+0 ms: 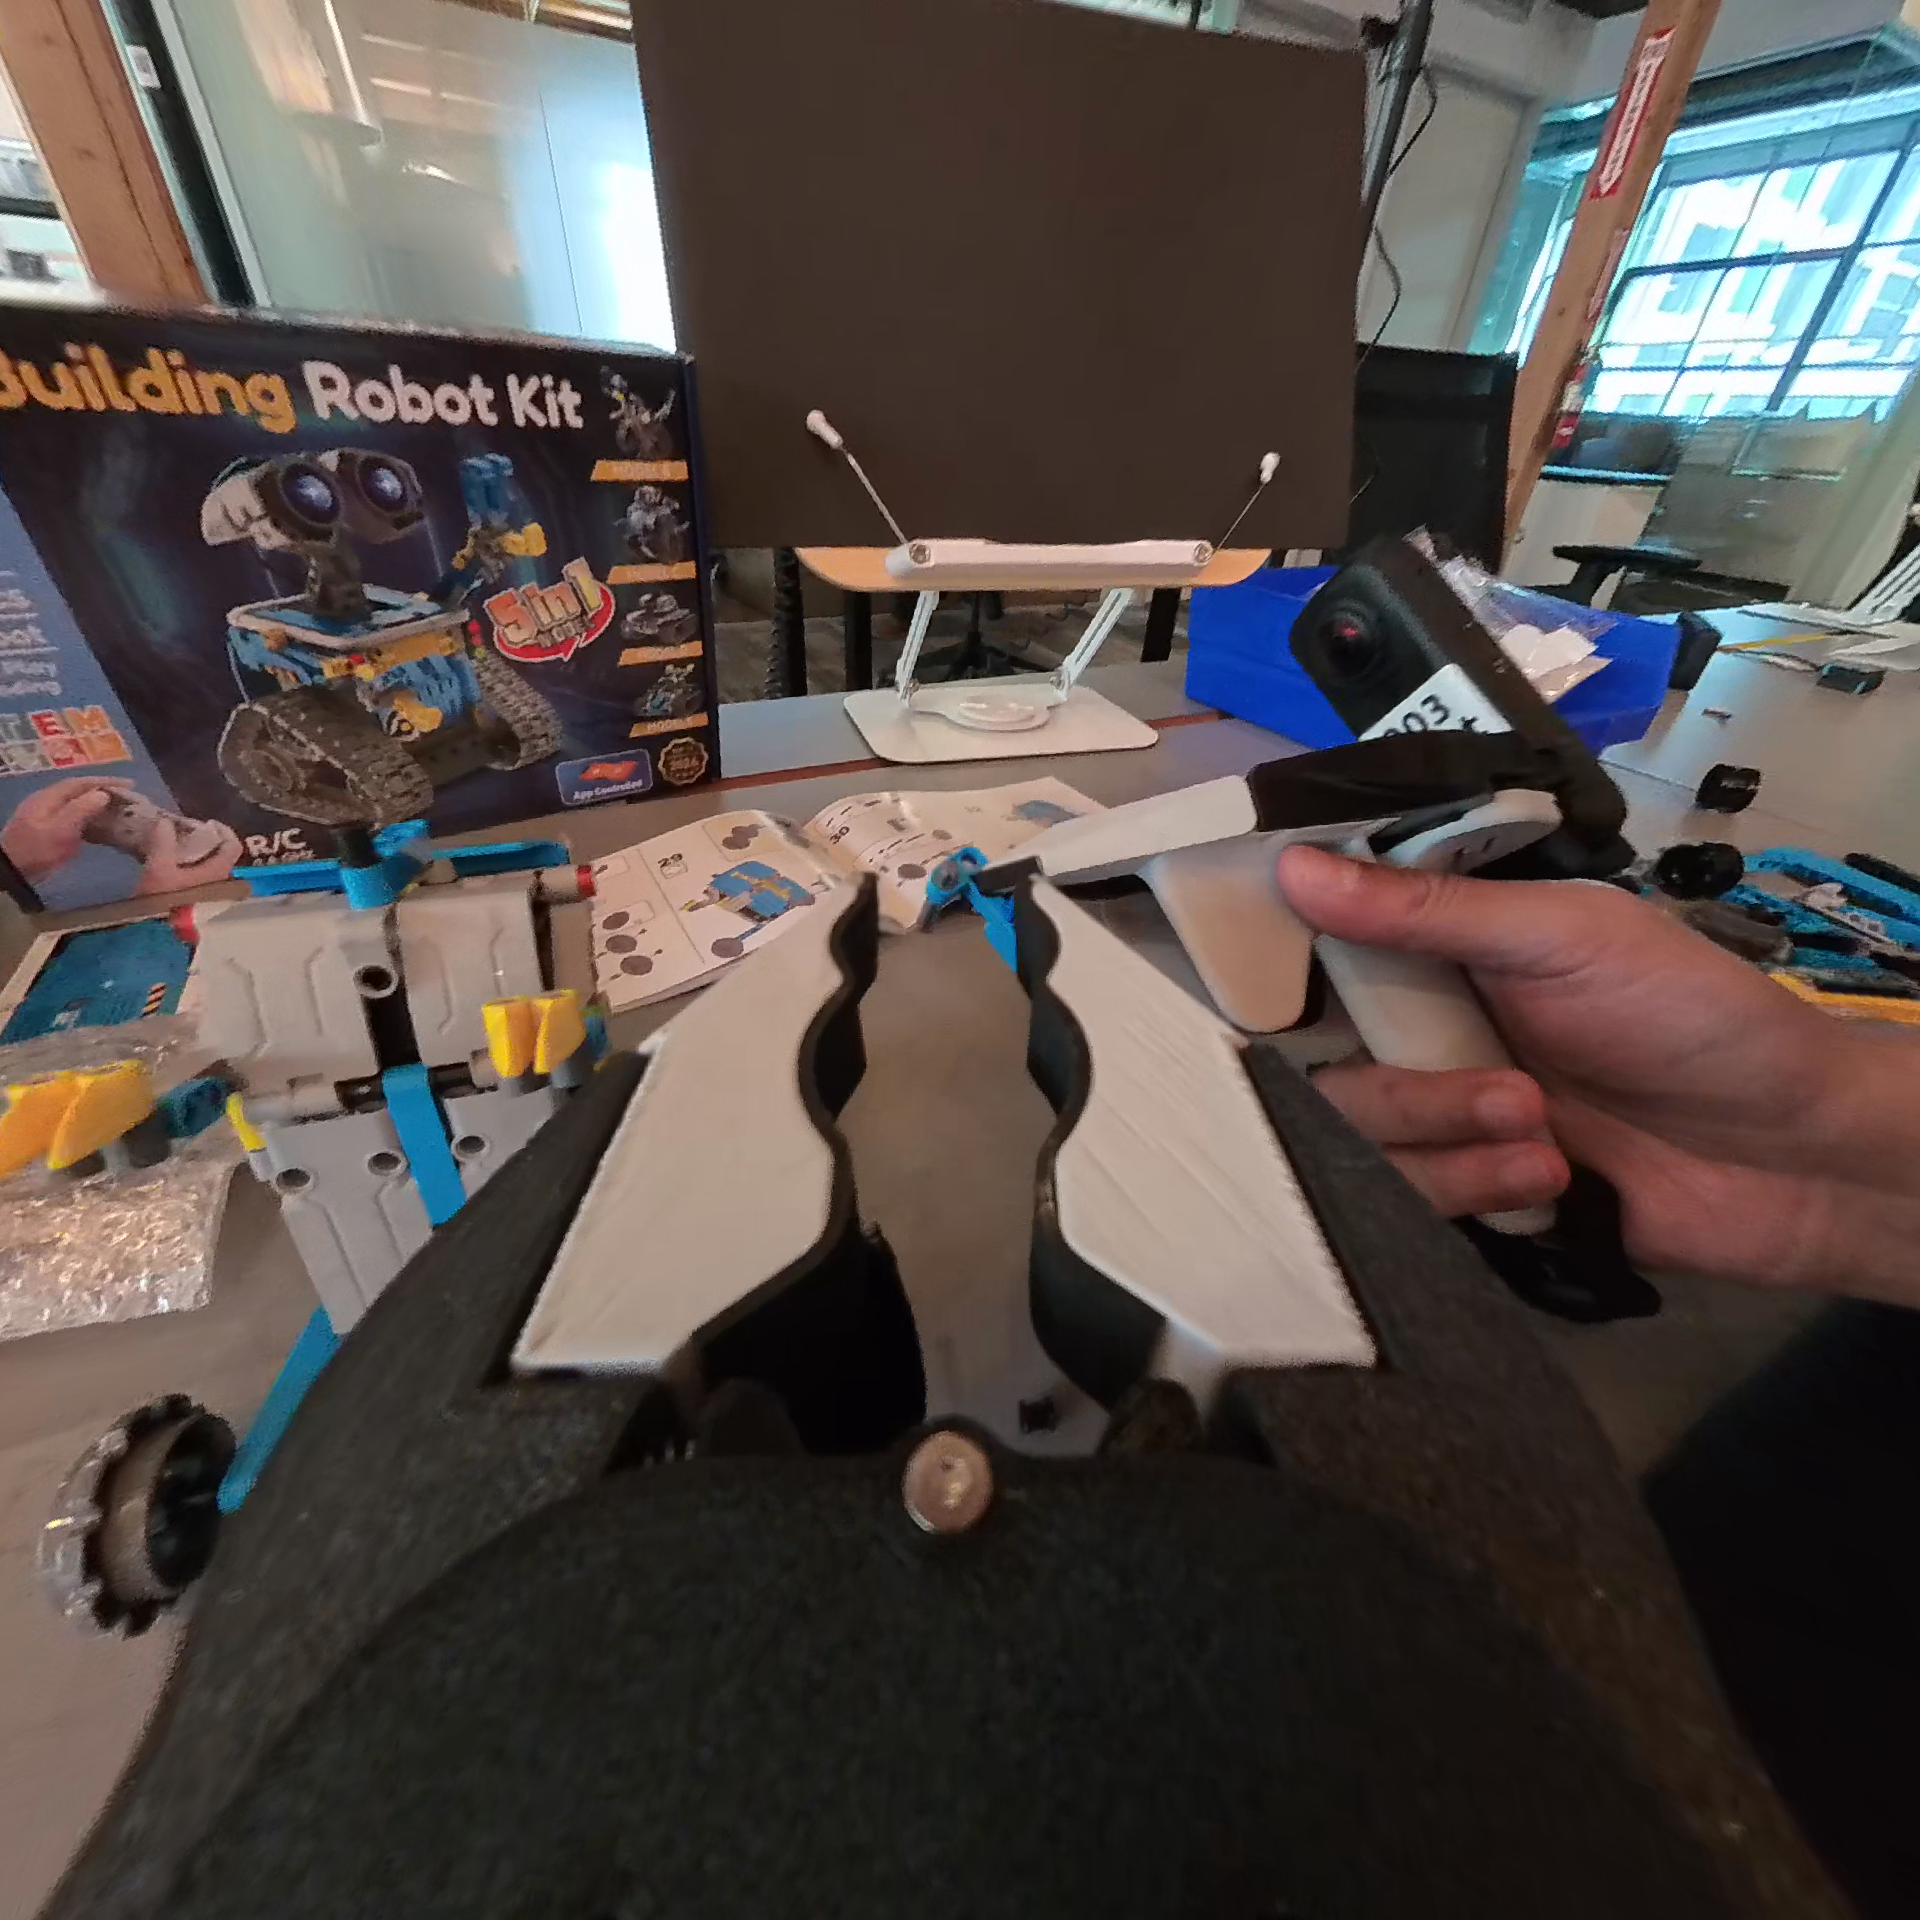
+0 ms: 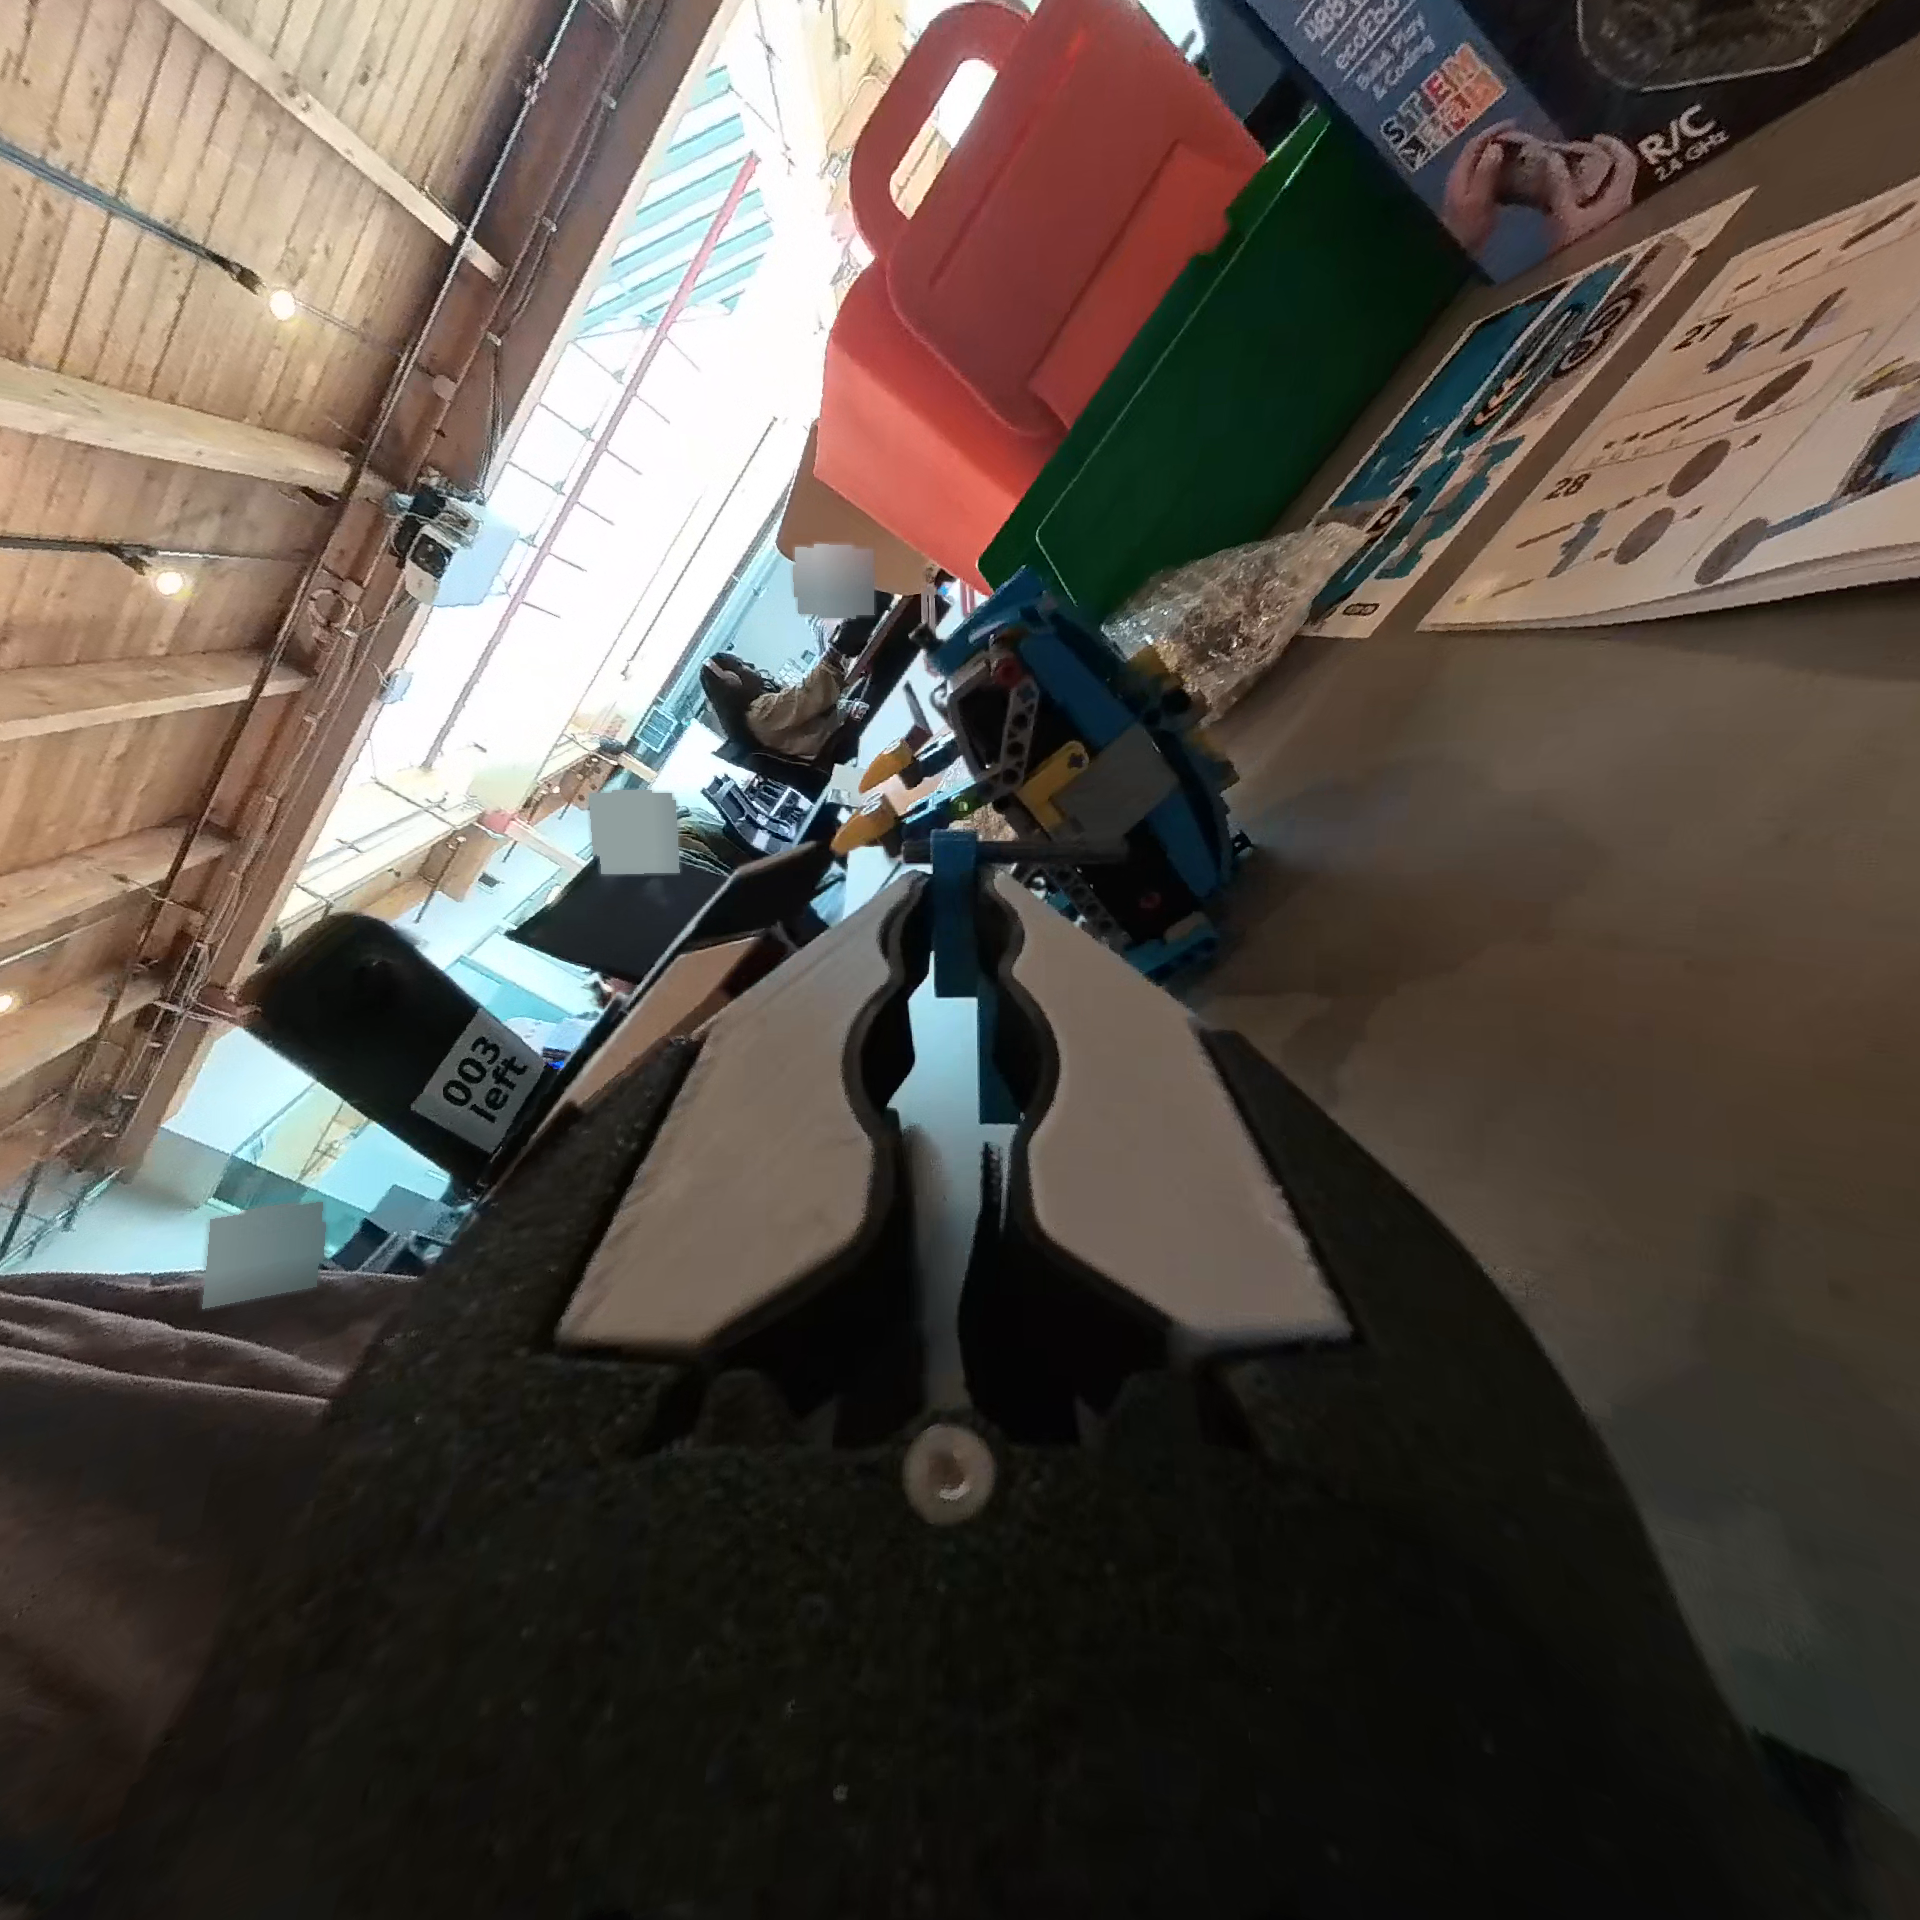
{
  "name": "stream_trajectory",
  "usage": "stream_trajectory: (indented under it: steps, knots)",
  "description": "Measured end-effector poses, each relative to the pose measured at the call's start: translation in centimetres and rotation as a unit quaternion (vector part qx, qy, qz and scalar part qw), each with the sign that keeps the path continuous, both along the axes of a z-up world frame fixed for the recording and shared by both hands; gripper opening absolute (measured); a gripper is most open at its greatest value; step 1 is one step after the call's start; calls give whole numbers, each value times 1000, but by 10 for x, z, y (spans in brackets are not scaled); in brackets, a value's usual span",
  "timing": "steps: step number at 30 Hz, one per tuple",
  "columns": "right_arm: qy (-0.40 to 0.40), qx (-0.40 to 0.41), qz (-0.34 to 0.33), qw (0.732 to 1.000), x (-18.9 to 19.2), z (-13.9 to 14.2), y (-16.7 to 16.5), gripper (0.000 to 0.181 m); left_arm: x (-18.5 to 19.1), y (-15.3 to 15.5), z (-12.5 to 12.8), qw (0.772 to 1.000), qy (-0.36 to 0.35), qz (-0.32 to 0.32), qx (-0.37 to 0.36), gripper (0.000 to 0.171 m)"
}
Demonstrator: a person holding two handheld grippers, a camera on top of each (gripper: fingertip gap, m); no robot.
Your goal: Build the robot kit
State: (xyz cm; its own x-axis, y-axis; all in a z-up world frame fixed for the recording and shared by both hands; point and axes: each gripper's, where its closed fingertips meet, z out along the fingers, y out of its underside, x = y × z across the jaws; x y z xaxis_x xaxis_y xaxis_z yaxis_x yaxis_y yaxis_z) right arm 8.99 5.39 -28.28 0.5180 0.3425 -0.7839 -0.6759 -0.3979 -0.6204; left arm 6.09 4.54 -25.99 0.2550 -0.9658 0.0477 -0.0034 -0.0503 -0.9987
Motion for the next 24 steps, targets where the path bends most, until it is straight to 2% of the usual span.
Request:
stream_trajectory:
  steps: [4,7,14,24]
  knots:
    - [-7,4,9,1000,-2,2,-1,6,0,-5,3,1000,-7,-9,14,15]
    - [-9,12,26,1000,-9,5,-4,7,0,-4,2,1000,-6,-10,6,15]
    - [-37,42,62,997,-28,16,-10,7,-5,5,4,996,-40,-32,-69,19]
    - [-46,46,54,996,-22,19,-10,6,-7,6,4,995,-45,-34,-78,20]
